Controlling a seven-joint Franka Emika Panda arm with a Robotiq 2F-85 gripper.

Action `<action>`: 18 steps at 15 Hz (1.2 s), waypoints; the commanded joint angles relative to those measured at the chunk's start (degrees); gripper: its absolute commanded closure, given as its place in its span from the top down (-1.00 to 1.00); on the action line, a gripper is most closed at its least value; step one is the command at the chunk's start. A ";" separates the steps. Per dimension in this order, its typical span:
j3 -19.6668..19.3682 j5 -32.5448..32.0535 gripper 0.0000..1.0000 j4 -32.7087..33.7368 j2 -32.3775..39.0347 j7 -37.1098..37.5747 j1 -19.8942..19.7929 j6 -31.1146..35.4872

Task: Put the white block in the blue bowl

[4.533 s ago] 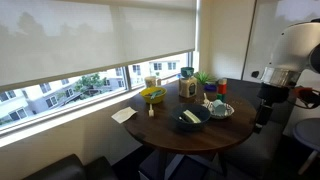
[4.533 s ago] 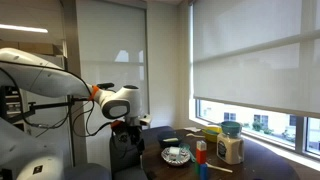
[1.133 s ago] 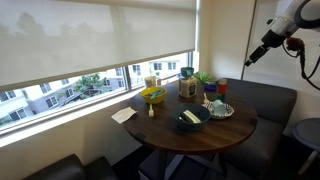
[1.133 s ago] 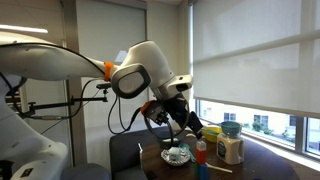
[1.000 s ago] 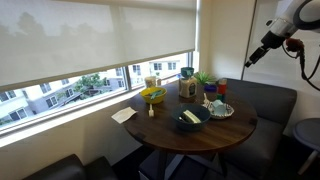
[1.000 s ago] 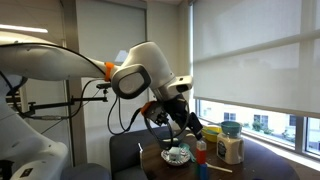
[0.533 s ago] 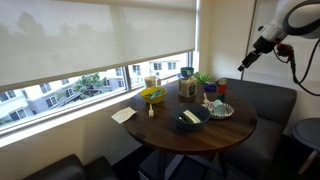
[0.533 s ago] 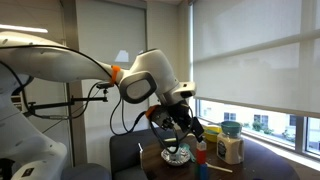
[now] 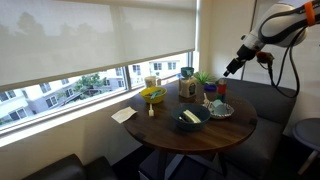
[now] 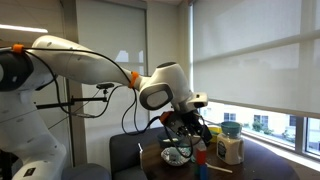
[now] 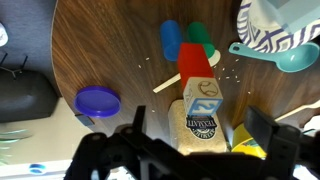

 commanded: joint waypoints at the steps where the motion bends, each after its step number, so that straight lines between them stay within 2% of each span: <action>1: 1.44 4.02 0.96 3.43 3.43 0.08 -0.37 -1.23; 2: 1.84 4.45 0.86 3.63 3.88 0.34 -0.49 -1.24; 3: 2.29 4.54 0.86 3.87 4.37 0.98 -0.72 -1.30; 4: 2.71 4.53 0.72 4.09 4.68 1.72 -0.94 -1.64; 5: 3.29 3.67 0.74 4.18 4.97 2.90 -1.38 -1.97; 7: 4.06 3.14 0.65 4.22 5.43 4.26 -1.79 -1.90; 8: 4.32 3.14 0.68 4.23 5.70 4.73 -1.88 -1.82; 11: 4.90 2.68 0.57 4.28 6.36 6.28 -2.40 -1.67; 13: 5.05 2.69 0.25 4.32 6.64 6.91 -2.76 -1.71; 14: 5.04 2.67 0.00 4.40 6.80 7.09 -2.92 -1.72; 15: 5.05 2.67 -0.17 4.47 6.92 7.22 -3.07 -1.74; 18: 5.36 1.76 -0.60 4.43 6.72 8.00 -3.66 -2.14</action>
